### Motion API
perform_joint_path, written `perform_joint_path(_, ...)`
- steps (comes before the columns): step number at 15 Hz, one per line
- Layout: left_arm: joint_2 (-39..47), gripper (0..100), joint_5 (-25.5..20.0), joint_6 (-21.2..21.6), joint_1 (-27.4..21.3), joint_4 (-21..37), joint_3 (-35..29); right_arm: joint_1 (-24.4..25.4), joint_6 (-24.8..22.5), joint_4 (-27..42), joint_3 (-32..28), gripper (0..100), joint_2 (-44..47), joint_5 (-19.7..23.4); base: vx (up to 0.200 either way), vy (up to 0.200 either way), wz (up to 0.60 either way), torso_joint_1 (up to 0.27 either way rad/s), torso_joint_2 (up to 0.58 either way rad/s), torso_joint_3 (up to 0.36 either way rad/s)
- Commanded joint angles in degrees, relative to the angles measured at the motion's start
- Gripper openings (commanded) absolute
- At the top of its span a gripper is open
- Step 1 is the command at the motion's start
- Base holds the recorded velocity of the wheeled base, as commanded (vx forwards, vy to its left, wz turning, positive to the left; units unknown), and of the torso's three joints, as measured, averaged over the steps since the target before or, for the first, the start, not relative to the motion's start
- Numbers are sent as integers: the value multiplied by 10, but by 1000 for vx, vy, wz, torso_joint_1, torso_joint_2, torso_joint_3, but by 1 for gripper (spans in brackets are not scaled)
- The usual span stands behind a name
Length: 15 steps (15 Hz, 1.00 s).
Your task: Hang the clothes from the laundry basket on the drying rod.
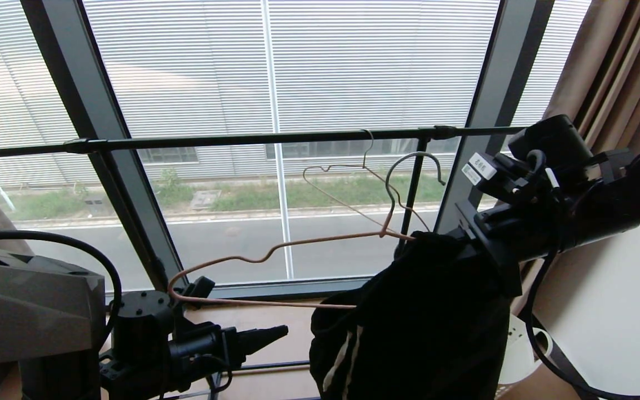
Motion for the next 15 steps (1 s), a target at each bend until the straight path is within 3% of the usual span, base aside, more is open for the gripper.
perform_joint_path(1,-13,100,17,1,-10,26,-26,3,-1,-1,6,0,-4,10,0,0,0,0,0,0)
perform_joint_path(6,-34,100,34,1,-48,102,-83,29,-5,-1,7,0,-8,18,0,0,0,0,0,0)
perform_joint_path(15,-34,100,36,2,-86,107,-81,43,-4,-23,5,0,-4,38,0,0,0,0,0,0)
